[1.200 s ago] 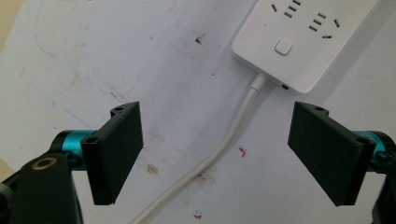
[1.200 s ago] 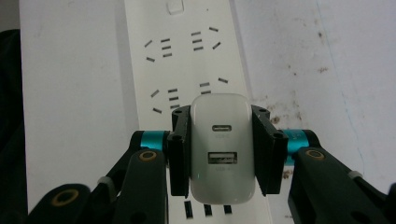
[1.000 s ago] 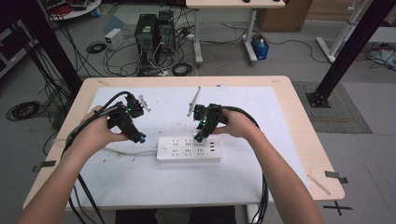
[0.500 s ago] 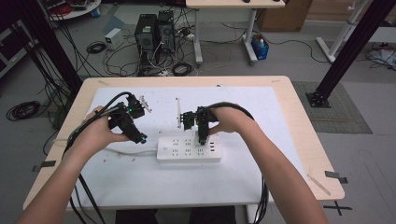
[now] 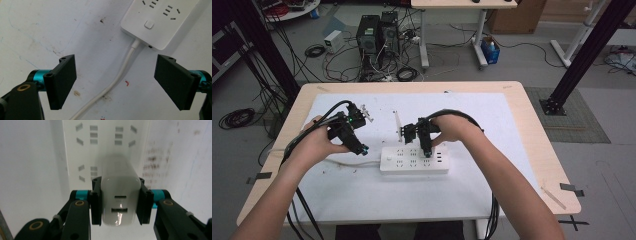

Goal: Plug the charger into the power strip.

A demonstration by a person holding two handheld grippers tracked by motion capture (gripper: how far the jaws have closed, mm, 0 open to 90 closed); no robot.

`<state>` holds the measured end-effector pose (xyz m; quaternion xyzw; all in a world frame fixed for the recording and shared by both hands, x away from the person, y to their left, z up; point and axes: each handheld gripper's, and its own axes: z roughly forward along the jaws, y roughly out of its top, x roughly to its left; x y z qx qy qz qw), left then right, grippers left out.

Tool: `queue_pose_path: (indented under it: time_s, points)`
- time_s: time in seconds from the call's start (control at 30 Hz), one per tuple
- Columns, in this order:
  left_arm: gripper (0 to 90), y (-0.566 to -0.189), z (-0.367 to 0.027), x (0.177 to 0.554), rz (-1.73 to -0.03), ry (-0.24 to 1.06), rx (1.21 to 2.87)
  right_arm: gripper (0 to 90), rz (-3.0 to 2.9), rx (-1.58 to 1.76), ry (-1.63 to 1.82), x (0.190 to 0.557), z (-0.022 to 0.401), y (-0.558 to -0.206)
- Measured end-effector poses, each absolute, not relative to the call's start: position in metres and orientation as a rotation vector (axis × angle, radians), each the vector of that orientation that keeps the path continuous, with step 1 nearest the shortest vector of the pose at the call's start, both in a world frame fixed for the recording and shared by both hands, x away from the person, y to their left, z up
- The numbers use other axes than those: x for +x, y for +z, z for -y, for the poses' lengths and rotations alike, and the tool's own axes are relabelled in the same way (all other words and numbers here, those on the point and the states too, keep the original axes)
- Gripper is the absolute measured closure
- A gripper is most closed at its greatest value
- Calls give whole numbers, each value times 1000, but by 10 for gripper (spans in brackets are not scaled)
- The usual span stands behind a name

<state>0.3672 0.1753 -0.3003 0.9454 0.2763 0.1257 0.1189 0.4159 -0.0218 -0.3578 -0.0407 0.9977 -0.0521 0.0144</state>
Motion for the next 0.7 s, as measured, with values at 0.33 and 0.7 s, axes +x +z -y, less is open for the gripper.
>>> queue_pose_path:
  time_s: [0.33,0.7]
  points:
    - [181,-292,-175,369,-797,375,2750,635,-3127,-91,-67,420,27,-363]
    - [181,-299,-182,372,-802,365,2747,298,-3118,289,315,430,58,-331]
